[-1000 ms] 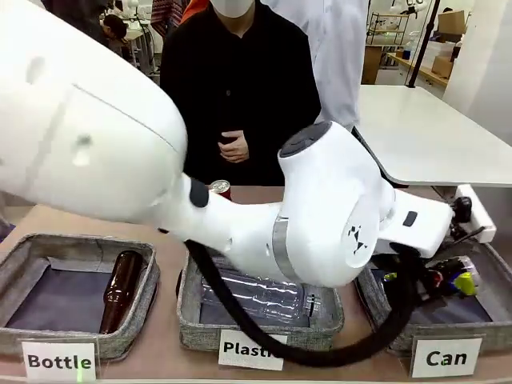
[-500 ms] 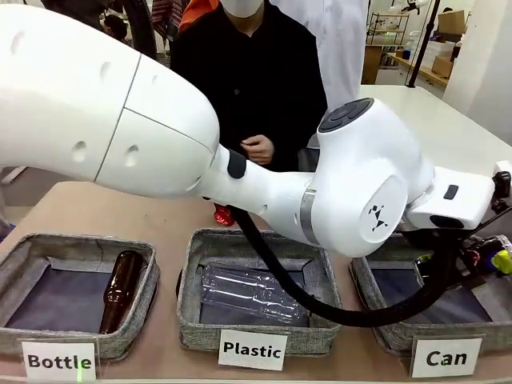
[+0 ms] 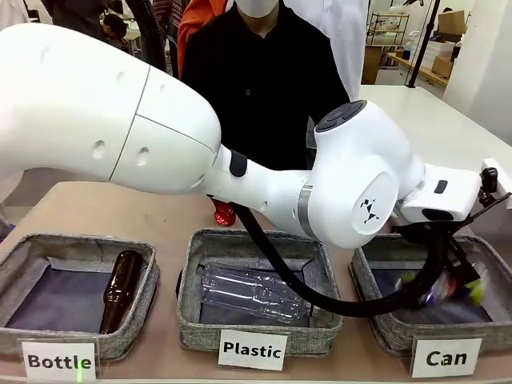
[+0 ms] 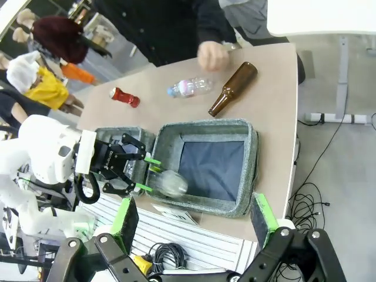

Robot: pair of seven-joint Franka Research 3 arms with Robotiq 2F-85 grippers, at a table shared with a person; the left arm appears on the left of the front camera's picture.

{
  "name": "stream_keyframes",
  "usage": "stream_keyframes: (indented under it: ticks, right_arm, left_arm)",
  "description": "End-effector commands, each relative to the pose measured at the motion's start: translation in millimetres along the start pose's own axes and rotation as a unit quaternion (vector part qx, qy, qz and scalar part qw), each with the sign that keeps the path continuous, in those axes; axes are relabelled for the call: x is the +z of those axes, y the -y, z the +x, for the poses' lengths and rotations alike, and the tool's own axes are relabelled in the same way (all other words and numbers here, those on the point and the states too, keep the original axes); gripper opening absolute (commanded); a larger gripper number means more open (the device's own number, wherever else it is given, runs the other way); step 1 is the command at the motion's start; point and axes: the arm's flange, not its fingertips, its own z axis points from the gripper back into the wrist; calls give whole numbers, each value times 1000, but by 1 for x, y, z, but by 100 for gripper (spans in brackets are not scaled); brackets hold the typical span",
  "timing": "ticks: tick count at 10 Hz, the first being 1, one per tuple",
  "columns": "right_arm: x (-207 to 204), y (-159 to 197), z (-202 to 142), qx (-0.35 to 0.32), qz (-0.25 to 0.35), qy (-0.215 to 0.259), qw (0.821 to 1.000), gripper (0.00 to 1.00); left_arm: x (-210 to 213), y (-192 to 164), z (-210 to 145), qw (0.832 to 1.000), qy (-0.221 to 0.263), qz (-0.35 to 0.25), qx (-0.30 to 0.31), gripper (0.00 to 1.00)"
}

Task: Sort the can waste into the basket.
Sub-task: Pick up the can waste from the table and place it in the right Fabric basket.

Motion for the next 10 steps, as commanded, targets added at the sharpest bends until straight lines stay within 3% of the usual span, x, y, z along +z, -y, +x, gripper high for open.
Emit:
stream_keyframes:
  ticks: [1,4,7,10]
  right_arm:
    - [-3,-4,-2,-9,6,8,1000,100]
    - [-3,-4,-2,-9,6,8,1000,100]
    - [0,0,0,0,0,0,1000,100]
    - [-39,-35,4,39,26,-10,999,100]
  left_arm:
    - [10,4,2,1000,12,-5,10,100]
    - [39,10,-4,999,33,11,18,100]
    - [151,14,-54,988,-8,-4,153,100]
    - [280,11,-122,965,11,13,263,100]
